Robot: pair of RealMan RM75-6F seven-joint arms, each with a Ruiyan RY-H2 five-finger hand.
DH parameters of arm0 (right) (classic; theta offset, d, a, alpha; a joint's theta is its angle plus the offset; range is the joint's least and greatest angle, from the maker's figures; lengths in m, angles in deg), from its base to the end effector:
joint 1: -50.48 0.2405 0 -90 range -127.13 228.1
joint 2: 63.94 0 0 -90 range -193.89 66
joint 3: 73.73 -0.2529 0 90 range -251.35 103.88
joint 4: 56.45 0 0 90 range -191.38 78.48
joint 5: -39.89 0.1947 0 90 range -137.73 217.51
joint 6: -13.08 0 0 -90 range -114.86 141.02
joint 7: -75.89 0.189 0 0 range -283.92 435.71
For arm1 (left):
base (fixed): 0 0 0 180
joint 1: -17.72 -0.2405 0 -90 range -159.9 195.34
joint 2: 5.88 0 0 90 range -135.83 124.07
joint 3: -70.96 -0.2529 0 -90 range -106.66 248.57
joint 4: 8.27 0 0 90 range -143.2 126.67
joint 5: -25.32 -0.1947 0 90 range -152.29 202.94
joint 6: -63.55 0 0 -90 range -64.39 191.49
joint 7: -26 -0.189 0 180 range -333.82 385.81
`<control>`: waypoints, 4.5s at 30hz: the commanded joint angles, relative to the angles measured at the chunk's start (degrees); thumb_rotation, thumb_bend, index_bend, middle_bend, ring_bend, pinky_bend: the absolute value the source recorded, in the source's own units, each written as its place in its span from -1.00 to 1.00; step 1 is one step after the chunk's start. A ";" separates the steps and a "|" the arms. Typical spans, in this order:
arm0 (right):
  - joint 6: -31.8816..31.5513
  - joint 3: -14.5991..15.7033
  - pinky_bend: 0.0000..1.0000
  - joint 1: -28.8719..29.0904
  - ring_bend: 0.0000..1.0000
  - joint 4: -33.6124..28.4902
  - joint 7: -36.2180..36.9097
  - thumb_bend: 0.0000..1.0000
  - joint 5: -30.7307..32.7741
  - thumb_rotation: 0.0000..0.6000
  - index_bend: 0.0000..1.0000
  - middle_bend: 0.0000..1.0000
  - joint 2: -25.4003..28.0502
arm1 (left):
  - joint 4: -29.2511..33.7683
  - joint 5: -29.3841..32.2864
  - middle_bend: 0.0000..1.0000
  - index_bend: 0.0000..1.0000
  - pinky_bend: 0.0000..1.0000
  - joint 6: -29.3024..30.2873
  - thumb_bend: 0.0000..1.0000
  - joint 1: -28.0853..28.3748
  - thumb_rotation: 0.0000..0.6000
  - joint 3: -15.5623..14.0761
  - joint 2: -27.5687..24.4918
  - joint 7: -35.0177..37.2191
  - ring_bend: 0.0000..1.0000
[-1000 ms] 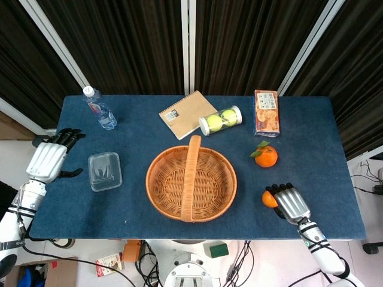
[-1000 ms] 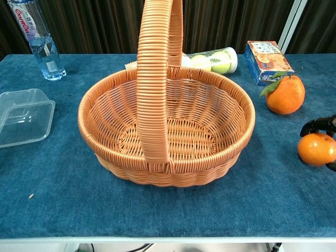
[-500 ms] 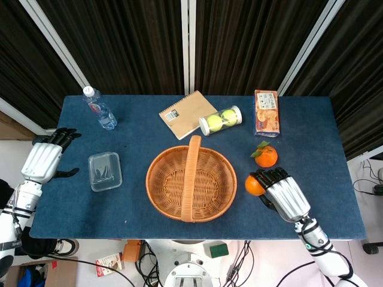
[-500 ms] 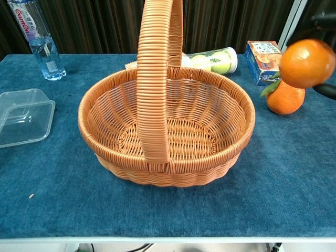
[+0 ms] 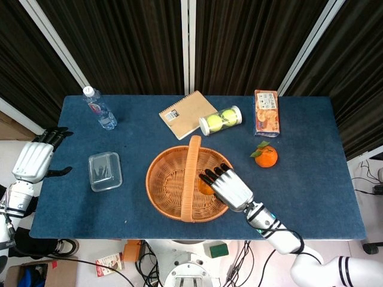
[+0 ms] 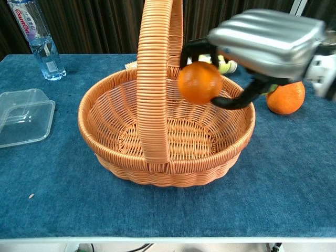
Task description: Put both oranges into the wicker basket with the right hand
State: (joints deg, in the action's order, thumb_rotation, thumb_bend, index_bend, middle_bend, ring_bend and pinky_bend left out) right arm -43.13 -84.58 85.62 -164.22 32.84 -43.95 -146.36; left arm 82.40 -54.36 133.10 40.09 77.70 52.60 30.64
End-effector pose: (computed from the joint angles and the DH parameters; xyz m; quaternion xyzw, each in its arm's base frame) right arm -0.0517 -0.2908 0.0101 0.8213 -0.1580 0.4077 0.3664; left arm -0.2599 0.3272 0.1841 -0.6530 -0.3652 -0.3907 0.5363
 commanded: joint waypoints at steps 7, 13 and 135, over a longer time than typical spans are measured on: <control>5.41 -3.53 -0.15 9.23 -0.18 9.46 -6.12 -0.20 10.54 1.00 0.04 -0.04 -11.29 | -1.21 0.58 -0.75 -0.63 -0.43 -0.26 -0.77 -0.21 1.00 0.17 -0.03 0.45 -0.83; 6.38 -3.67 -0.15 12.69 -0.18 15.68 -4.02 -0.20 12.10 1.00 0.04 -0.05 -15.56 | -1.85 2.31 -0.75 -0.63 -0.43 -0.19 -0.77 -0.36 1.00 0.54 0.46 -2.71 -0.83; -7.50 3.25 -0.18 -0.59 -0.53 14.48 34.32 -0.45 3.64 1.00 -0.25 -0.40 13.15 | 2.69 3.87 -0.78 -0.60 -0.44 -3.28 -0.77 0.29 1.00 -0.24 -0.39 -7.48 -0.85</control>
State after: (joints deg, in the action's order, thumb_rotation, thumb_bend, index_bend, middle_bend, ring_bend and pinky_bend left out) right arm -47.40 -81.21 86.19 -142.11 68.30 -36.72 -138.48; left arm 85.10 -50.50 129.82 40.38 77.47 52.21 23.17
